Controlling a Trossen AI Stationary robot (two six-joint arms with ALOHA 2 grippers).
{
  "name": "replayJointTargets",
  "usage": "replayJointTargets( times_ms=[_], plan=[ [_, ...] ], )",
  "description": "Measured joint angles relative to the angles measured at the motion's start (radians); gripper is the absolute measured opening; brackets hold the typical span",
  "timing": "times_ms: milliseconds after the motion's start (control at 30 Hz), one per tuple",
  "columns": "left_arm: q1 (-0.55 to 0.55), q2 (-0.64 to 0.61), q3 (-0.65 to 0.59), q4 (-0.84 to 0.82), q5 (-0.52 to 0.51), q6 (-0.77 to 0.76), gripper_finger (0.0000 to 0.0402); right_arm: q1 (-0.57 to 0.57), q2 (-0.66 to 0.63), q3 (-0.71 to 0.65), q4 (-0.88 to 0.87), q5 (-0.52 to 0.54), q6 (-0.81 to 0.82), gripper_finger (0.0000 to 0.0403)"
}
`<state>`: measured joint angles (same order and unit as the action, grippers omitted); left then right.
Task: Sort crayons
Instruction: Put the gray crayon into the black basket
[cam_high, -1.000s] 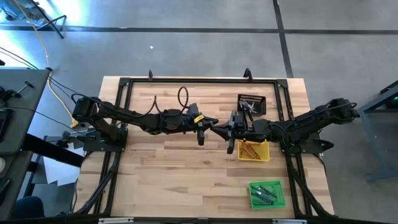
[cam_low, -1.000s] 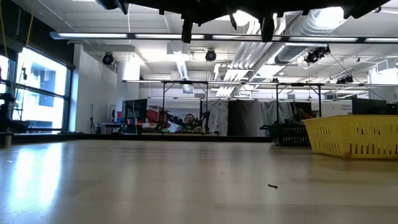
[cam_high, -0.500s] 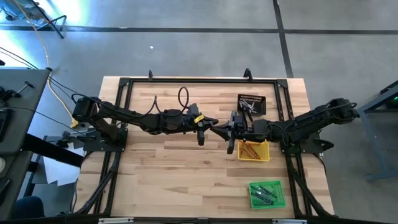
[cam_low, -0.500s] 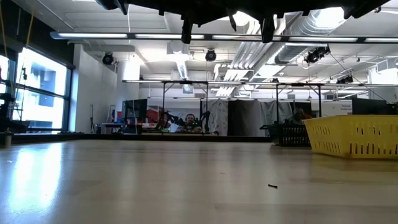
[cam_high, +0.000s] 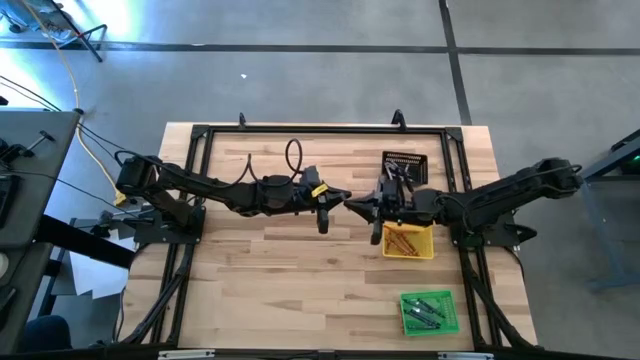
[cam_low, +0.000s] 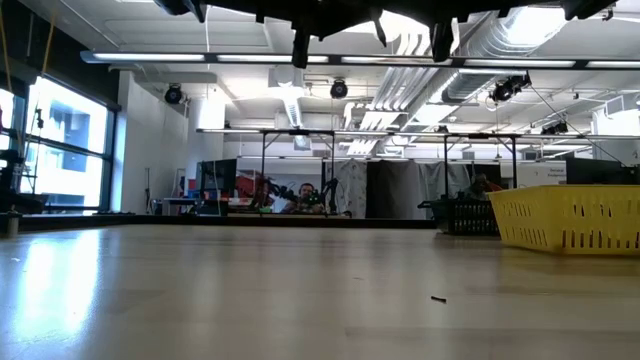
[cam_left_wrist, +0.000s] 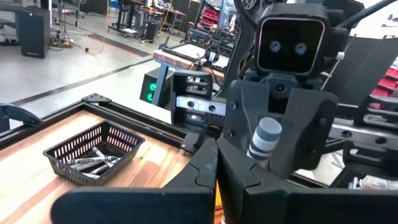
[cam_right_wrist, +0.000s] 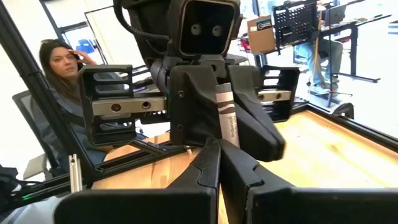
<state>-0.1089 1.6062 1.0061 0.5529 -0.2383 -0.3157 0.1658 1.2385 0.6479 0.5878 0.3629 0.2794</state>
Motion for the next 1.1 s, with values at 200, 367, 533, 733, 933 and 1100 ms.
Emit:
replayJointTargets(
  times_ms=[200, 367, 533, 733, 933, 1100],
  plan=[
    [0.0, 0.0, 0.0, 0.007, 0.0, 0.003, 0.0, 0.0, -0.018, 0.0, -0.025, 0.007, 0.0, 0.0],
    [0.0, 0.0, 0.0, 0.014, 0.0, 0.003, 0.0, 0.0, -0.018, 0.0, -0.025, 0.007, 0.0, 0.0],
    [0.0, 0.0, 0.0, 0.014, 0.0, 0.003, 0.0, 0.0, -0.018, 0.0, -0.027, 0.007, -0.008, 0.0],
    [0.0, 0.0, 0.0, 0.015, 0.0, 0.003, 0.0, 0.0, -0.018, 0.0, -0.028, 0.007, -0.011, 0.0],
    [0.0, 0.001, 0.0, 0.019, -0.001, 0.003, 0.0, -0.004, -0.018, 0.0, -0.029, 0.006, -0.011, 0.0],
    [0.0, 0.001, 0.0, 0.02, -0.009, 0.003, 0.0, -0.017, -0.018, 0.0, -0.029, 0.002, -0.008, 0.0]
  ],
)
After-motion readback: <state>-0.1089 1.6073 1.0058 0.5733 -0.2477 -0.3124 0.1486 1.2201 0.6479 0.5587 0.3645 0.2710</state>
